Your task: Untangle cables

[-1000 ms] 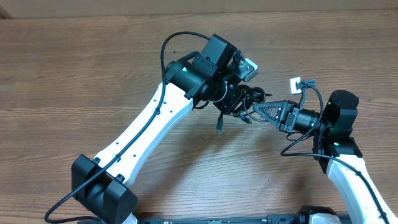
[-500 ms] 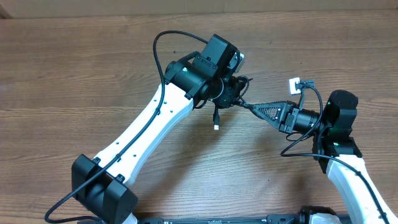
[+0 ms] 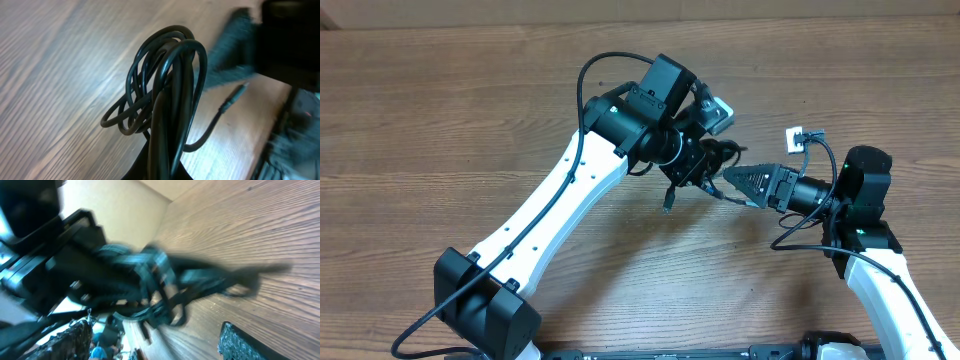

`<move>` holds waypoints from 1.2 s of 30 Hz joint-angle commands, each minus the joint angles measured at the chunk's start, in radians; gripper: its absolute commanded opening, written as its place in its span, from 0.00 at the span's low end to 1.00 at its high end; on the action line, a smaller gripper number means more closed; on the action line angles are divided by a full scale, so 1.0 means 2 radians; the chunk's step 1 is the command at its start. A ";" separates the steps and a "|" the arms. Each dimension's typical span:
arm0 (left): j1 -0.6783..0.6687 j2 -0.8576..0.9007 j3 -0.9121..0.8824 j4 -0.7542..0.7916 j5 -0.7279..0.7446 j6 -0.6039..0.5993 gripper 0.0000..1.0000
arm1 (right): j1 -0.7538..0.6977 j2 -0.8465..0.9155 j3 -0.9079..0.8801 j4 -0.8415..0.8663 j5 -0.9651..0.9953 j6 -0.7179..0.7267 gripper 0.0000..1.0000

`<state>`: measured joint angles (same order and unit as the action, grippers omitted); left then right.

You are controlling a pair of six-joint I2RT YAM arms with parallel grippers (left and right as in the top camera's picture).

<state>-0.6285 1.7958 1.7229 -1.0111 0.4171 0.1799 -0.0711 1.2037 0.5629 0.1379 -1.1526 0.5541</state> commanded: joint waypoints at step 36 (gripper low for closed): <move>0.000 -0.001 0.007 0.033 -0.186 -0.250 0.04 | 0.002 -0.001 0.007 -0.011 0.030 0.078 0.04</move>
<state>-0.6289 1.7958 1.7229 -0.9535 0.1108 -0.1986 -0.0711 1.2037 0.5629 0.1146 -1.0885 0.6830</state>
